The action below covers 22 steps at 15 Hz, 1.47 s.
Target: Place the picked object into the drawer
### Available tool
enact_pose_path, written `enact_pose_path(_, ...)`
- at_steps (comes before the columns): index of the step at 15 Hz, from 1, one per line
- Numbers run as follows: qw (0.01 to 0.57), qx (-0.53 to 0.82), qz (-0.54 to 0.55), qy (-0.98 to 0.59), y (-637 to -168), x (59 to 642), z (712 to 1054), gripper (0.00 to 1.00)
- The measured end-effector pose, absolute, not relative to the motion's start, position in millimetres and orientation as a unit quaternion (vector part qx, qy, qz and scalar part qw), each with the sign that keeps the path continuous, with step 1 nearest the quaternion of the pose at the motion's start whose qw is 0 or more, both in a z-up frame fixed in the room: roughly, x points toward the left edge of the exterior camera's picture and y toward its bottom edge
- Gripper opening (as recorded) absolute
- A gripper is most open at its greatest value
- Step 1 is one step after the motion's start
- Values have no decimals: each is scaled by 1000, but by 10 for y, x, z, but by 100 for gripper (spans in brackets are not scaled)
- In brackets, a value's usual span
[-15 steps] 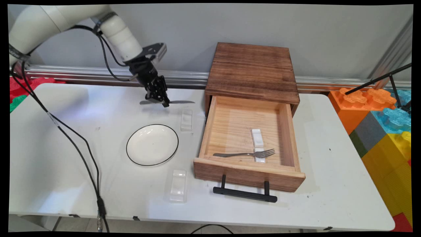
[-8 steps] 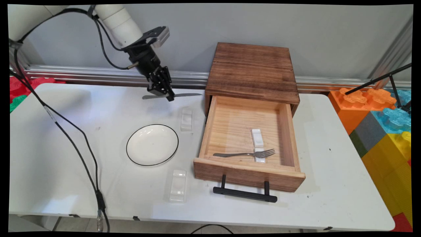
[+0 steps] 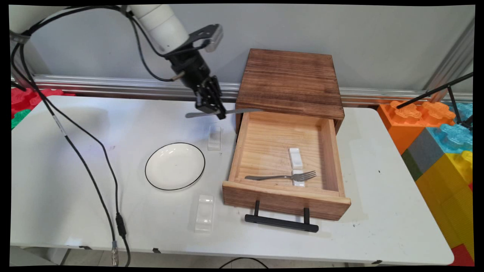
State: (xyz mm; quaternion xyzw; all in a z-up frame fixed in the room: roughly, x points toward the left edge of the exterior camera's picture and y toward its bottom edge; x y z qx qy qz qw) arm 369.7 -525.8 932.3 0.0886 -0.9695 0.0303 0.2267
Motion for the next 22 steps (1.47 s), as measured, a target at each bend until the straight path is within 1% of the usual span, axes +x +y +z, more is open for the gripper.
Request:
enact_pose_path(5, 225, 95, 34, -969, -5154, 3185, 9293, 0)
enact_pose_path(13, 234, 102, 40, -966, -5165, 2309, 9013, 0)
enact_pose_path(17, 237, 99, 47, -965, -5238, 2024, 8896, 0)
enact_pose_path(22, 236, 96, 50, -966, -5337, 1837, 8716, 0)
